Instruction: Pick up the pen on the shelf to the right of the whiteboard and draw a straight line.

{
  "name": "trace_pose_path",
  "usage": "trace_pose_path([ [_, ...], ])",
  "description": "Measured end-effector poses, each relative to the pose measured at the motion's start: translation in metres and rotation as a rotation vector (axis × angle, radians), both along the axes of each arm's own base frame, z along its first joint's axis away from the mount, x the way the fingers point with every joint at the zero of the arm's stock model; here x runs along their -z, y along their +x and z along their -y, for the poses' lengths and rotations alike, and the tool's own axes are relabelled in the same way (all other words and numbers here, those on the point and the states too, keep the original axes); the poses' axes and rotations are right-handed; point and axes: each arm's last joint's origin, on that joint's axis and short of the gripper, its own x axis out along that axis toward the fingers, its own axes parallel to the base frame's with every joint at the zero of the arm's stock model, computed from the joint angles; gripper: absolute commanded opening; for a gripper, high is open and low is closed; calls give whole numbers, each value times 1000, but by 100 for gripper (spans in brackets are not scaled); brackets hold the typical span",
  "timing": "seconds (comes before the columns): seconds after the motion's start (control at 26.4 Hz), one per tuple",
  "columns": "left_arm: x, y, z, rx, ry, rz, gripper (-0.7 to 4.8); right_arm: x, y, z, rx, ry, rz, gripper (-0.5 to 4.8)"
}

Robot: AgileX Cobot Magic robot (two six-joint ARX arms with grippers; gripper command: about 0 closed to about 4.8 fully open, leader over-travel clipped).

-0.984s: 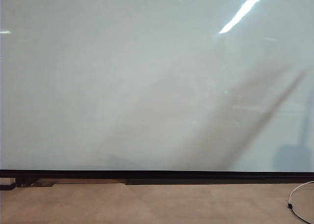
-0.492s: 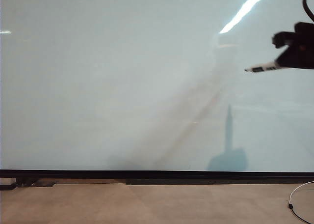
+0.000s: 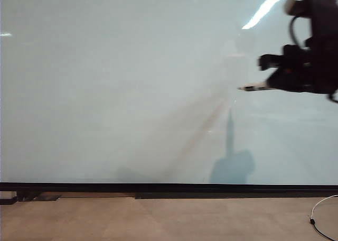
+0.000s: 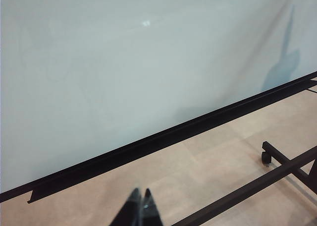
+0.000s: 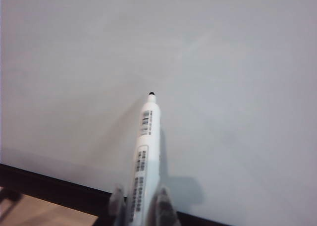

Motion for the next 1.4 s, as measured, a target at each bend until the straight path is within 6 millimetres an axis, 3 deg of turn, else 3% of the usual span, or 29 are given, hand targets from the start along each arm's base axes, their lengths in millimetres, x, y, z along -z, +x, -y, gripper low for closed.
trace_pose_path([
  [0.23,0,0,0,0,0,0,-5,-2,9,-43,-139,23,44,-5],
  [0.38,0,0,0,1,0,0,-5,0,16,-56,-189,8,38,-5],
  [0.64,0,0,0,2,0,0,-5,-19,33,-66,-212,2,108,-5],
  [1.4,0,0,0,16,-2,0,-5,-10,40,-57,-118,-49,31,-5],
])
